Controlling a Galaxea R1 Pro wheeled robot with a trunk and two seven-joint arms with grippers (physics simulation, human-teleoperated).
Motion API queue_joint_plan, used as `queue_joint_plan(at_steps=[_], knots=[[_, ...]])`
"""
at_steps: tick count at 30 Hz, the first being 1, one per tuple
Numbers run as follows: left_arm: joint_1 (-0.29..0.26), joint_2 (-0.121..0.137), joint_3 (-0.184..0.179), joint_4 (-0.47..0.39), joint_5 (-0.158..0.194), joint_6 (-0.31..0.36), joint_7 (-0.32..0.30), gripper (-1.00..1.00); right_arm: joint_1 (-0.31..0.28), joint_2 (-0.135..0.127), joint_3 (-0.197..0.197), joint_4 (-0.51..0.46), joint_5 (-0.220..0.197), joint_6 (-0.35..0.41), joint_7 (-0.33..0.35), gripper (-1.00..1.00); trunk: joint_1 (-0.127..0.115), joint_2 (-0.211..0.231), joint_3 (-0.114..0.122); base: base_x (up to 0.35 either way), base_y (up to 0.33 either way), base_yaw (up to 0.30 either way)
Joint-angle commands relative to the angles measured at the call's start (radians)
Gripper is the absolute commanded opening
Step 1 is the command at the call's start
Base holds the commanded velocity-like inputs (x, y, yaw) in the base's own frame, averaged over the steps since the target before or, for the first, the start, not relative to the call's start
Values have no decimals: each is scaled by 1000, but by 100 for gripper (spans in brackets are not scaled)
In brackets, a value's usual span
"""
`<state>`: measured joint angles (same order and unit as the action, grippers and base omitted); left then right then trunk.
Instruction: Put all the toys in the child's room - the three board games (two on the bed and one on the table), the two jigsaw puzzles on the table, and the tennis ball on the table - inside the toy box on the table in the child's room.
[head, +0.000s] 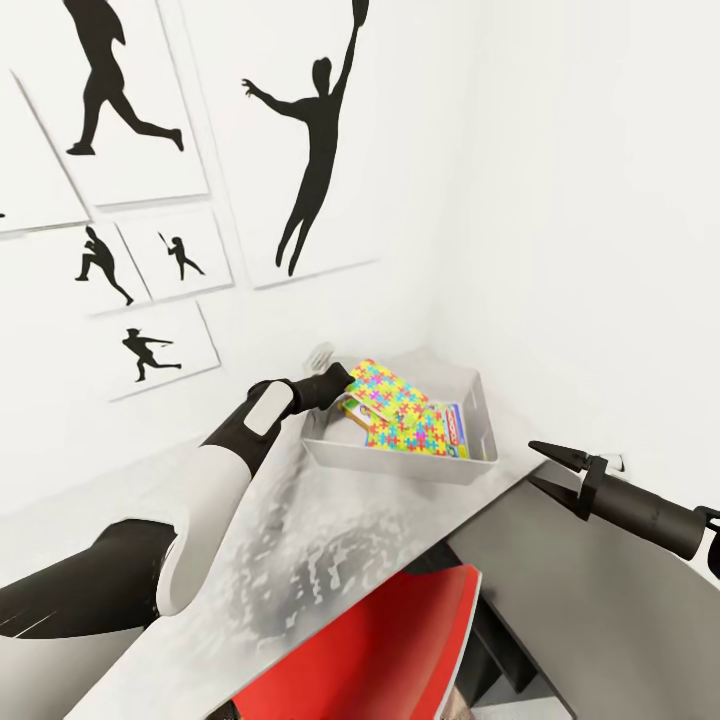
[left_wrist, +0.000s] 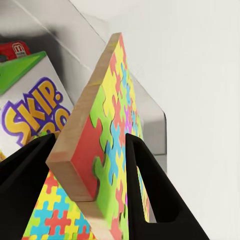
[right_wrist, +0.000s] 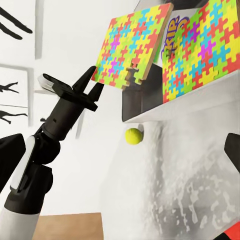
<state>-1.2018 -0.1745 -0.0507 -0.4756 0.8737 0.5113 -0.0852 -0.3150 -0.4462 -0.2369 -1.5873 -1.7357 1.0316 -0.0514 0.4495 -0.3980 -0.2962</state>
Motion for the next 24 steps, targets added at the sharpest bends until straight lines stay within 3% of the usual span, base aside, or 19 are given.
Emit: queue_joint_plan(at_steps=[1, 6, 12, 24], knots=[[-1, 0, 0, 0, -1, 2, -3, -100, -1, 0, -1, 0, -5, 4, -5, 100, 1, -2, -3, 0, 0, 0], [-1, 0, 0, -3, -2, -3, -2, -100, -1, 0, -1, 0, -5, 6, -5, 100, 1, -2, -10, 0, 0, 0], [-1, 0, -2, -2, -1, -76, -2, -100, -1, 0, -1, 0, -5, 7, -5, 100, 1, -2, -18, 0, 0, 0], [-1, 0, -3, -1, -1, -86, -2, -100, -1, 0, -1, 0, -5, 9, -5, 100, 1, -2, -35, 0, 0, 0]])
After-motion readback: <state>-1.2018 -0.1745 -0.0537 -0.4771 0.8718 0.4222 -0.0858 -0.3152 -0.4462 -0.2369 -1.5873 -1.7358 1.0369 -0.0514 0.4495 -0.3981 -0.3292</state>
